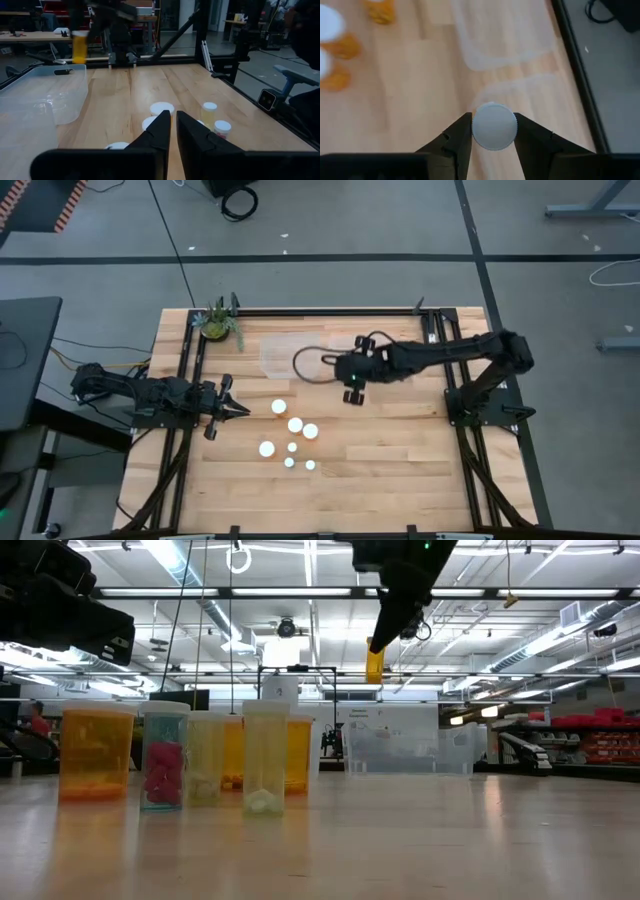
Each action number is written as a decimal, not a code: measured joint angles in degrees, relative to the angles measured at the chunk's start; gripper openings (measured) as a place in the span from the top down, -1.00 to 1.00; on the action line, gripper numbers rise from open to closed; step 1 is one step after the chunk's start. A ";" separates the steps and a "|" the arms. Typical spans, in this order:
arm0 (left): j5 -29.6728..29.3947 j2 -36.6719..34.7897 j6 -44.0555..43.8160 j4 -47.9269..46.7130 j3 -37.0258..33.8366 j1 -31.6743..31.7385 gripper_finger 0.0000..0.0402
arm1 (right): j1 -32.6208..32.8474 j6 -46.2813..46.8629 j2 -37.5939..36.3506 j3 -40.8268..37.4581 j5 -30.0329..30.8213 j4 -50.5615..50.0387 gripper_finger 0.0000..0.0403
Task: Pick and place medicine bottles into bin by pill shape (circle, oval)
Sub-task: Put the small orange pill bottle into the right transparent bin, then put the small yellow pill bottle into the right transparent bin
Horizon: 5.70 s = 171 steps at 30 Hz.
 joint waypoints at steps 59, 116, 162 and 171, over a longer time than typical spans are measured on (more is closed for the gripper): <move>-0.02 0.01 0.00 0.07 -0.01 0.01 0.81 | -30.09 0.14 -4.85 -29.83 -15.64 22.37 0.29; 0.00 0.02 0.00 0.07 0.01 0.01 0.81 | 15.86 14.93 -2.22 -17.60 -8.80 30.68 0.01; -0.01 1.13 0.00 0.04 0.00 -0.01 0.81 | 22.81 2.02 30.29 14.48 -13.08 21.07 0.01; 0.00 1.13 0.00 0.05 0.00 0.00 0.86 | 22.81 1.80 30.29 13.23 -12.89 21.13 0.01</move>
